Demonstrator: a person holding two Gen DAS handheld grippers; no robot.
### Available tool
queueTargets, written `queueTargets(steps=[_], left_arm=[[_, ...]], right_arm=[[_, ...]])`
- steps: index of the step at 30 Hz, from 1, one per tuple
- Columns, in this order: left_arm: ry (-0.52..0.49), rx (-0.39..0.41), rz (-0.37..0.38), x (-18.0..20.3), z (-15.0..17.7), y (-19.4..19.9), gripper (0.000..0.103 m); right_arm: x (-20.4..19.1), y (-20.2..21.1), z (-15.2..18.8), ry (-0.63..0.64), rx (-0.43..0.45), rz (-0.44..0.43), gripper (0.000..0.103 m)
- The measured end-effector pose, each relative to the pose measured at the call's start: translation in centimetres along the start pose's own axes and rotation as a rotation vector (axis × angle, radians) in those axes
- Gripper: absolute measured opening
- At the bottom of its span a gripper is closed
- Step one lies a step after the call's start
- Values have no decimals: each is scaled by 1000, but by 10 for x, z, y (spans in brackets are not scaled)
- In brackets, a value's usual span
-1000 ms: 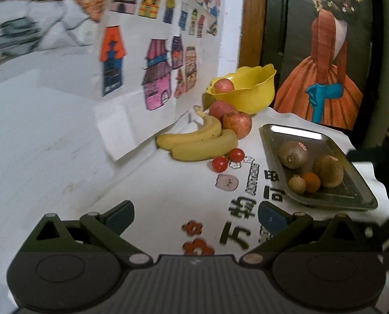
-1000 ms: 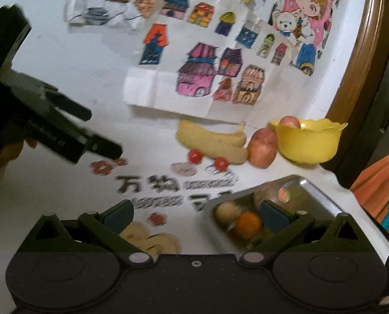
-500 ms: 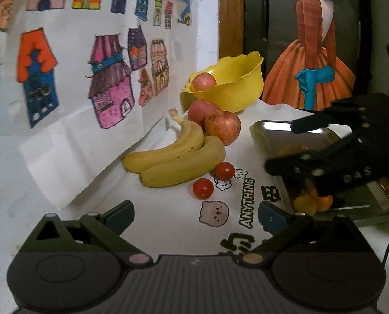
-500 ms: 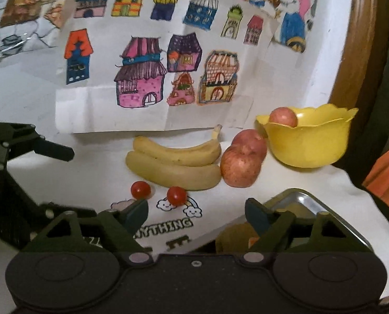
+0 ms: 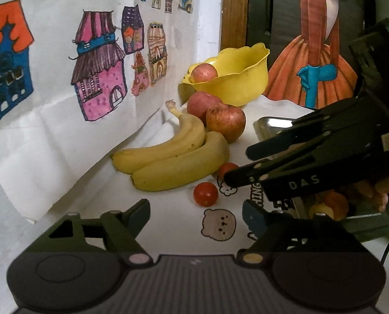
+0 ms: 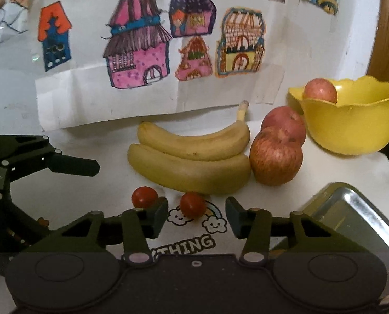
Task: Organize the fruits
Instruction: 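Grasp a cherry tomato with the right tool while the left tool grasps another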
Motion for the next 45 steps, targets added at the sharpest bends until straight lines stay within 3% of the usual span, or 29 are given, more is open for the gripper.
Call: queueTargets(steps=[5,16,22,32,45], left_arm=[[3,4,7,0,-2,-5,60],[-3,-10,26,3,-8,-16,45],[27,-28,31,1,-10,-23,26],[33,-2,22,8,-10,-8,25],[-35,73,77,51,-23,30,25]], right_arm=[[2,-8,0,-16,-16,-11,41],[4,-13,1,-23,-27,-20,27],[5,-13,3,-31,-22,-21,26],[6,13,9,-33,24,-20,26],[33,108,36,-52,144,21,26]])
Point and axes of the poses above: each gripper's, at about its wrist camera, not at the fingertips, and y roughly against the way its jaws point, x to its right, z to its underside, the point moved 4 cm from there along -y, roughly the way its jaws point, and after that the axes turned 7 degrees about -y, right-handed, at the moved point
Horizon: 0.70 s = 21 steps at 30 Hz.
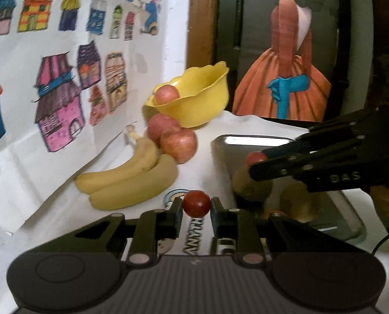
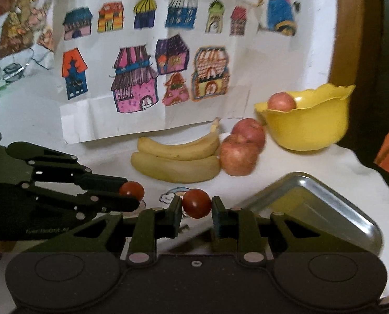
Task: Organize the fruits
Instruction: 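Grasp a cherry tomato with the right tool while the left tool grasps another, then lower both cherry tomatoes onto the metal tray and open both tools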
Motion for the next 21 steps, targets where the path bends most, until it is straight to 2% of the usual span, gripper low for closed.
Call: queueTargets(steps=[5,10,21], left_arm=[[2,7,23,15,-7,-4,25],[-7,7,49,33,-12,-10,25],[-37,-28,59,61,-11,-26,25]], right_arm=[[10,28,18,-13,28,25,26],[11,47,40,-30,37,5,26],[13,53,78,-75,15,-18,26]])
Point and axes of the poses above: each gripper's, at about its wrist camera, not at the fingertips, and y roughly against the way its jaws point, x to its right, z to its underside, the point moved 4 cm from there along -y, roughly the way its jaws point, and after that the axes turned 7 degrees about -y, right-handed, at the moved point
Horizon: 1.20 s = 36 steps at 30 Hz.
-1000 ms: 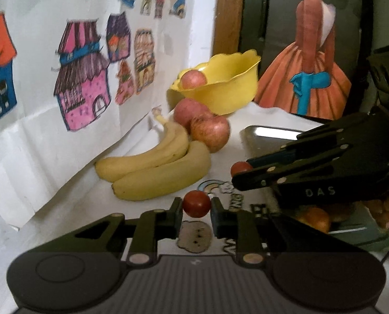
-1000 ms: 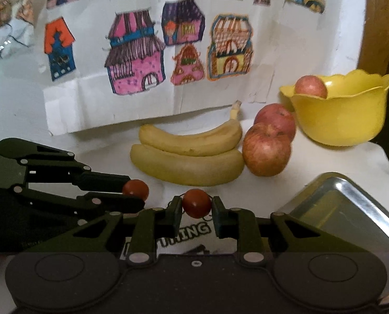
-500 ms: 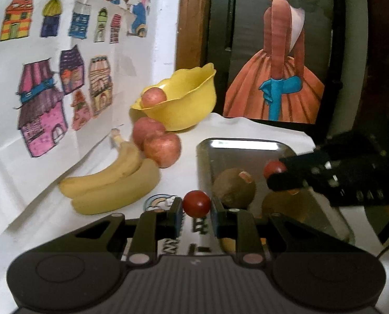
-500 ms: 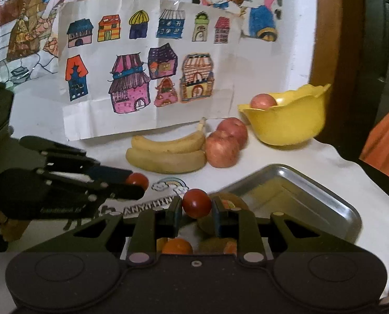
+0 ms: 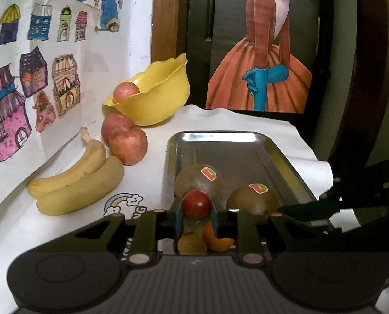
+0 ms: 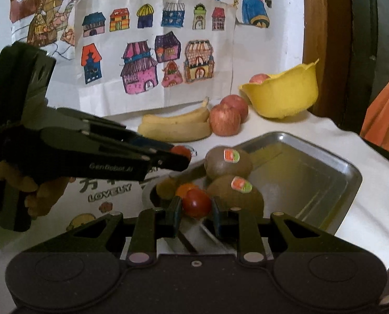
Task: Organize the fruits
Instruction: 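Lower both cherry tomatoes onto the metal tray and open both tools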
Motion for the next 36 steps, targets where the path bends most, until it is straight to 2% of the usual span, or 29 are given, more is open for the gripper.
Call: queueTargets(steps=[13,27,32,36], left_arm=[[3,-48,-7,7,6,-13,25],[12,-46,-4,8,7,-15,26],[24,-40,1,9,9,-10,39],[42,-19,-4,9,10,-1,58]], right_arm=[[6,-7,14,-45,-25,-25,26],[7,-8,15,-61,-26,-16,29],[5,-1,17,-56,3,10,39],[1,12,19,-57,44,30,50]])
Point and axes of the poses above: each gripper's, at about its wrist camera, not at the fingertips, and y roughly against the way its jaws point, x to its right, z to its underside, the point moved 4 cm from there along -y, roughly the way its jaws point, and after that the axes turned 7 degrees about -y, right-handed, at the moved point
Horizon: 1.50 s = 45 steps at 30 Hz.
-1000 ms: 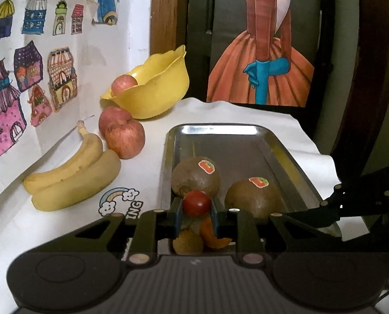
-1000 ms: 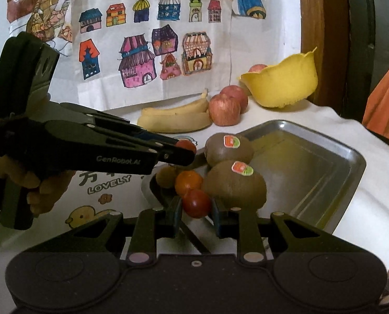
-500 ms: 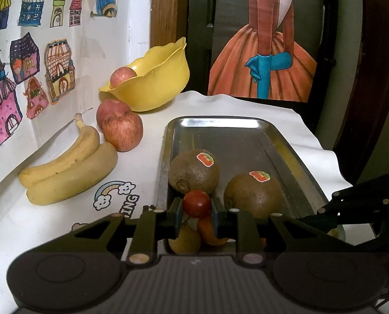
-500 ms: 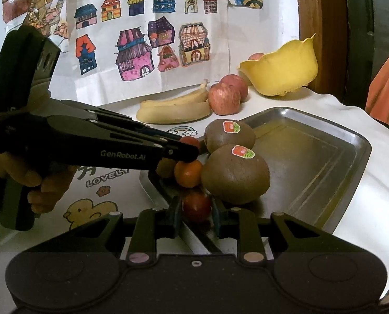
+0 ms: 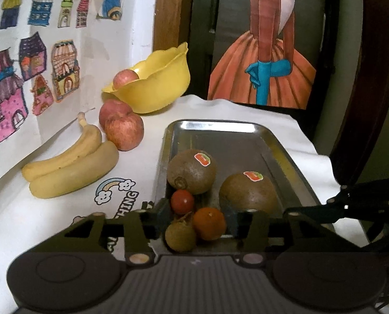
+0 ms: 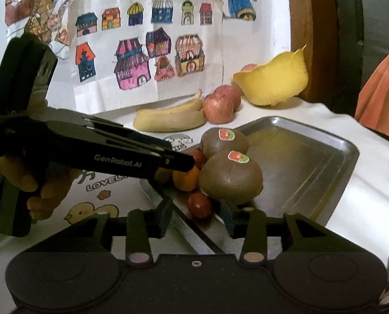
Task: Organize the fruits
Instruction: 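Lower both cherry tomatoes onto the metal tray and open both tools, then withdraw both open tools from the tray toward the apples and bananas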
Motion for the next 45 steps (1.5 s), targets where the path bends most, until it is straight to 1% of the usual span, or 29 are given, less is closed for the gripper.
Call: queueTargets(steps=[2,3,4,5,6,7,10,11,13,18,24,29,36,40,45], left_arm=[[17,17,-1,-1,1,8,65],[25,25,-2,-1,1,12,72],[34,35,-4,-3,1,16,80],[42,48,-8,-3,1,21,84],[48,60,-12,-4,2,26,89],[52,74,-18,-5,3,33,93],[56,106,-41,-7,7,50,102],[55,116,-48,-8,9,55,102],[49,130,-64,-9,13,67,103],[36,143,-84,-14,27,93,103],[27,143,-103,-24,46,118,103],[41,118,-120,-39,61,132,103],[63,92,-169,-66,78,146,103],[74,84,-200,-82,83,149,103],[77,65,-221,-97,85,143,103]], right_arm=[[-2,7,0,-6,24,9,59],[-3,12,0,-10,38,15,61],[-5,16,1,-14,52,20,66],[-6,22,2,-19,69,26,72],[-8,26,2,-23,82,32,75],[-10,32,4,-25,97,40,81],[-17,48,8,-25,135,71,93],[-19,54,10,-25,144,82,97],[-24,65,15,-29,161,109,102],[-36,87,31,-54,165,183,102],[-51,96,49,-67,105,243,102],[-68,93,57,-35,55,264,102],[-94,78,54,30,16,233,102],[-104,65,44,80,6,218,102],[-110,45,31,137,-9,199,102]])
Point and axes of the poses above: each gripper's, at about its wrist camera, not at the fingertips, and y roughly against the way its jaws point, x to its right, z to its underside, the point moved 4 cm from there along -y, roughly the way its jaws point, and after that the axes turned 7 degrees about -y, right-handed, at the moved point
